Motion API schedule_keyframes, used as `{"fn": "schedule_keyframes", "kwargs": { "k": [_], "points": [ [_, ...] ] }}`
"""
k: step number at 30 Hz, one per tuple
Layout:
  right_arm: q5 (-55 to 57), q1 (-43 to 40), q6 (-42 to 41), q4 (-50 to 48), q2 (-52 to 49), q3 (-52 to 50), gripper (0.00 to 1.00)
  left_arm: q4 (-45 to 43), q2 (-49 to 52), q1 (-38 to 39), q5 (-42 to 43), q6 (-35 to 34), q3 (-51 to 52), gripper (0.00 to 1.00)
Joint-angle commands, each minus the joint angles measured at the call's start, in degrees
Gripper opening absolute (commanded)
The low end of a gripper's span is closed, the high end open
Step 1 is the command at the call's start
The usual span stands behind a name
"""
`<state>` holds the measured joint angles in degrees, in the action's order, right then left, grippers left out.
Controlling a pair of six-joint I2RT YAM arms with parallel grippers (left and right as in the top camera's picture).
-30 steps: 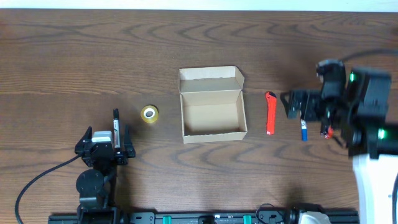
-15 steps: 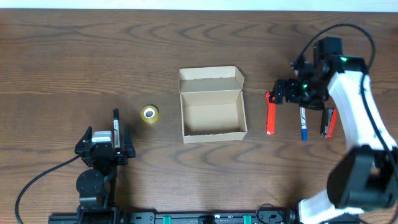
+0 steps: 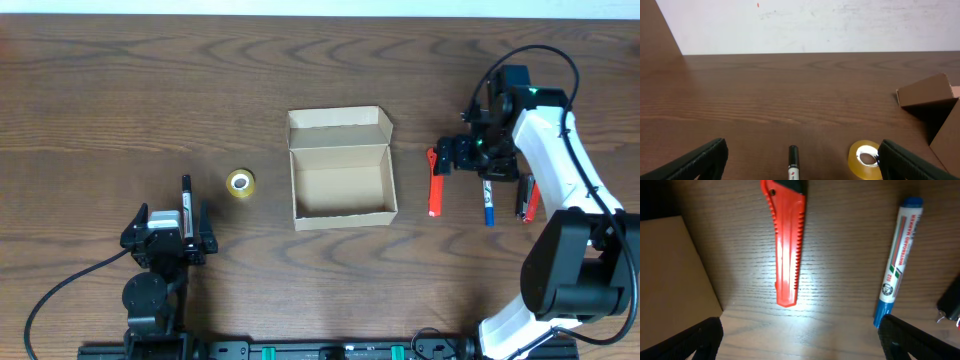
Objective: Pack container
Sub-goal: 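Reach right gripper down and grasp the red box cutter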
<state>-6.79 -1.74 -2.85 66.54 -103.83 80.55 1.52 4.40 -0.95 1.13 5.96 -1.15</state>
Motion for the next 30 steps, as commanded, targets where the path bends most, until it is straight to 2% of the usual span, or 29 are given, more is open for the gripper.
{"fn": "schedule_keyframes", "kwargs": {
  "k": [1,16,30],
  "points": [
    [0.5,2.3,-1.0,-0.7,-1.4,0.4,0.99,2.9,0.0,0.2,0.0,-0.5,0.9,0.95],
    [0.6,4.5,-1.4,-6.5,-9.4,0.2,0.99,2.8,0.0,0.2,0.0,-0.5,0.9,0.95],
    [3.2,4.3,-6.1,-9.4,-14.5,0.2,0.98,2.8,0.0,0.2,0.0,-0.5,0.9,0.95]
  ]
}}
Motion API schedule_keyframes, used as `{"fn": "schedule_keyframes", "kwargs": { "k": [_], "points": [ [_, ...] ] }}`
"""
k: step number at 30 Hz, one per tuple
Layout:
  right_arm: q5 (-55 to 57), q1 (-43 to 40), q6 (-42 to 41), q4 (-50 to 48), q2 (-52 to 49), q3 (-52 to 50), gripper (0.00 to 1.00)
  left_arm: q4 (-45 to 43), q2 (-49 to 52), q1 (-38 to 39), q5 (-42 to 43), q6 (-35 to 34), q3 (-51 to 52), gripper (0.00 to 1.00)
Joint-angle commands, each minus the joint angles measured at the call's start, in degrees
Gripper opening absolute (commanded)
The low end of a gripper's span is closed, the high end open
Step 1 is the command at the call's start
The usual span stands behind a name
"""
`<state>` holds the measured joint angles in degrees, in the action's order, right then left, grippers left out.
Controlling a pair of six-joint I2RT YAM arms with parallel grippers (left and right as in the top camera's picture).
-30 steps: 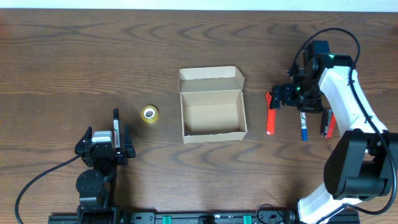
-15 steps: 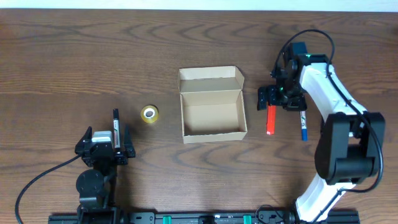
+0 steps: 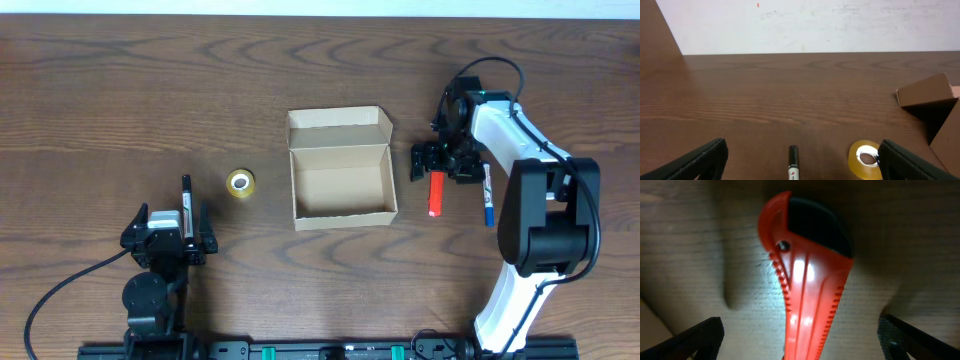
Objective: Pack container
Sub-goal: 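Reach right gripper down and grasp the red box cutter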
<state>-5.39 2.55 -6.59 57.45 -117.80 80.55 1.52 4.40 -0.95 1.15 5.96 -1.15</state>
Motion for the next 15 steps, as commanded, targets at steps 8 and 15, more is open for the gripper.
{"fn": "schedule_keyframes", "kwargs": {
  "k": [8,15],
  "points": [
    [5.2,-0.8,-3.7,-0.5,-0.5,0.2,0.98,2.8,0.0,0.2,0.0,-0.5,0.9,0.96],
    [5.2,-1.2,-3.7,-1.1,-0.6,0.2,0.98,2.8,0.0,0.2,0.0,-0.5,0.9,0.95]
  ]
}}
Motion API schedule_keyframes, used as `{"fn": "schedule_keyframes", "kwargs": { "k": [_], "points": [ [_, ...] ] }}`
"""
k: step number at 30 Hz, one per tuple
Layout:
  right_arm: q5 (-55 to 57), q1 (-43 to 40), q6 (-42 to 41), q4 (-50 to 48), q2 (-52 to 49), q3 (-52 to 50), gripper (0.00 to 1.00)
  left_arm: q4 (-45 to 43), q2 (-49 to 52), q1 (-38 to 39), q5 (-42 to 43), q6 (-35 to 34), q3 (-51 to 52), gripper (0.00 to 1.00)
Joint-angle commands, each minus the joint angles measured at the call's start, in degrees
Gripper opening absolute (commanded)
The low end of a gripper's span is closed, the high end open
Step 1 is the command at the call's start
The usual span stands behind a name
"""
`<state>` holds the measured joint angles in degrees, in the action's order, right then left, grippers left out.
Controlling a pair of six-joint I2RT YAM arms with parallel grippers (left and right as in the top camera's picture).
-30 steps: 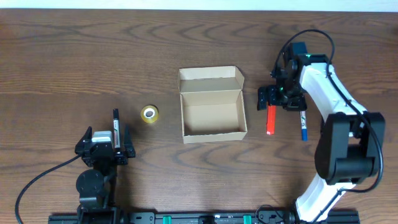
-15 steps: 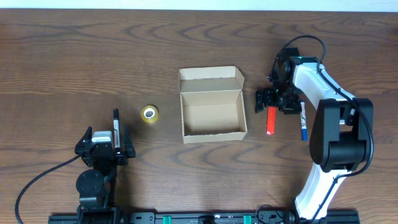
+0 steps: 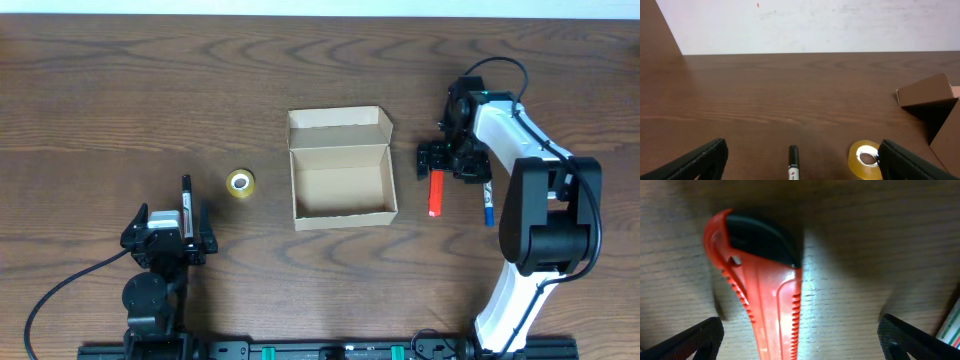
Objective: Pack container
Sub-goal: 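Reach right gripper down and grasp the red box cutter, then carry the box cutter left and lower it into the box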
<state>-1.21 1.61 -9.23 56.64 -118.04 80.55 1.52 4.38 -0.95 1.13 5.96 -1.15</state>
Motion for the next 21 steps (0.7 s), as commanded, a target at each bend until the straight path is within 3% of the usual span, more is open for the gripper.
{"fn": "schedule_keyframes", "kwargs": {
  "k": [1,10,14,16,21],
  "points": [
    [1.0,-0.2,-1.0,-0.5,-0.5,0.2,0.98,2.8,0.0,0.2,0.0,-0.5,0.9,0.96],
    [0.5,-0.2,-1.0,-0.9,-2.2,0.2,0.98,2.8,0.0,0.2,0.0,-0.5,0.9,0.96],
    [-0.5,-0.1,-1.0,-0.9,-2.9,0.2,0.94,2.8,0.0,0.2,0.0,-0.5,0.9,0.95],
    [-0.5,-0.1,-1.0,-0.9,-3.0,0.2,0.87,2.8,0.0,0.2,0.0,-0.5,0.9,0.95],
    [-0.6,-0.1,-1.0,-0.9,-3.0,0.2,0.41,2.8,0.0,0.2,0.0,-0.5,0.9,0.95]
  ]
}}
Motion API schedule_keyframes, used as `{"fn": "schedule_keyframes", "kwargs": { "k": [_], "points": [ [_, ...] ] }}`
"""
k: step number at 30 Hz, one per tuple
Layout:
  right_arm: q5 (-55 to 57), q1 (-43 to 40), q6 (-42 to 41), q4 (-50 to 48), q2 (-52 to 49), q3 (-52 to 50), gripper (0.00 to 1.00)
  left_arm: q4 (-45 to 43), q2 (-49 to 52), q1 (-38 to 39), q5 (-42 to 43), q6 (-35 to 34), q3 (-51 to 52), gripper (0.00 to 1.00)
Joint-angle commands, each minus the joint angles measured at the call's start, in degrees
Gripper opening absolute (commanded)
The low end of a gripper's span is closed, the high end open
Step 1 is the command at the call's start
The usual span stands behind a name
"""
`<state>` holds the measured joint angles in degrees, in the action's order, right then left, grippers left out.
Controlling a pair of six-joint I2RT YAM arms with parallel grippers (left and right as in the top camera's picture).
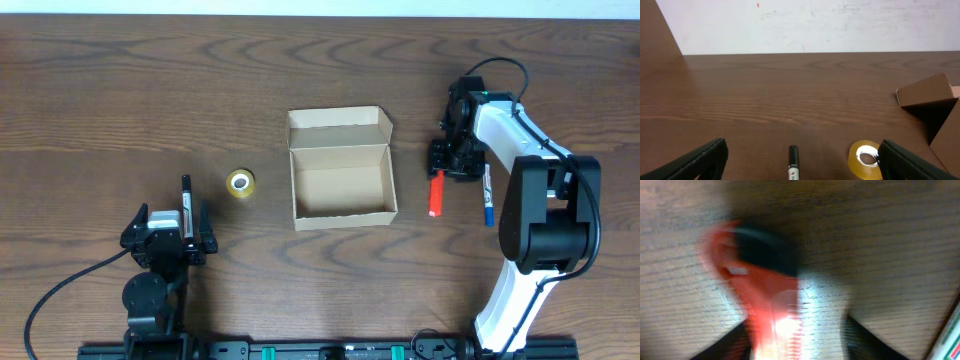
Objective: Pack container
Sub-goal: 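Carry the box cutter left and lower it into the box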
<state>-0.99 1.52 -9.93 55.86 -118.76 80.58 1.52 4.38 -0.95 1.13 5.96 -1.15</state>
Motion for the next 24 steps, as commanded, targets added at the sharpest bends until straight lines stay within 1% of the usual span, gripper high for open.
{"fn": "schedule_keyframes", "kwargs": {
  "k": [1,2,4,5,6,11,17,21,24],
  "points": [
    [-0.8,0.0,-0.3,-0.2,-2.2,0.2,0.35,2.8,0.0,0.2,0.0,-0.5,0.9,0.95],
    [-0.8,0.0,-0.3,-0.2,-2.2,0.2,0.27,2.8,0.0,0.2,0.0,-0.5,0.9,0.95],
    [-0.8,0.0,-0.3,-0.2,-2.2,0.2,0.18,2.8,0.0,0.2,0.0,-0.5,0.9,0.95],
    [-0.8,0.0,-0.3,-0.2,-2.2,0.2,0.08,2.8,0.0,0.2,0.0,-0.5,0.9,0.95],
    [-0.8,0.0,-0.3,-0.3,-2.2,0.2,0.02,2.8,0.0,0.2,0.0,-0.5,0.9,0.95],
    [-1.0,0.0,-0.3,-0.8,-2.2,0.2,0.01,2.8,0.0,0.2,0.0,-0.5,0.9,0.95],
    [-1.1,0.1,-0.2,-1.4,-2.1,0.2,0.01,2.8,0.0,0.2,0.0,-2.2,0.9,0.95],
    [-6.4,0.1,4.3,-2.6,-0.5,0.4,0.01,2.8,0.0,0.2,0.0,-2.2,0.9,0.95],
    [-9.9,0.1,5.5,-3.9,2.7,1.3,0.01,2.8,0.0,0.2,0.0,-2.2,0.9,0.95]
  ]
}}
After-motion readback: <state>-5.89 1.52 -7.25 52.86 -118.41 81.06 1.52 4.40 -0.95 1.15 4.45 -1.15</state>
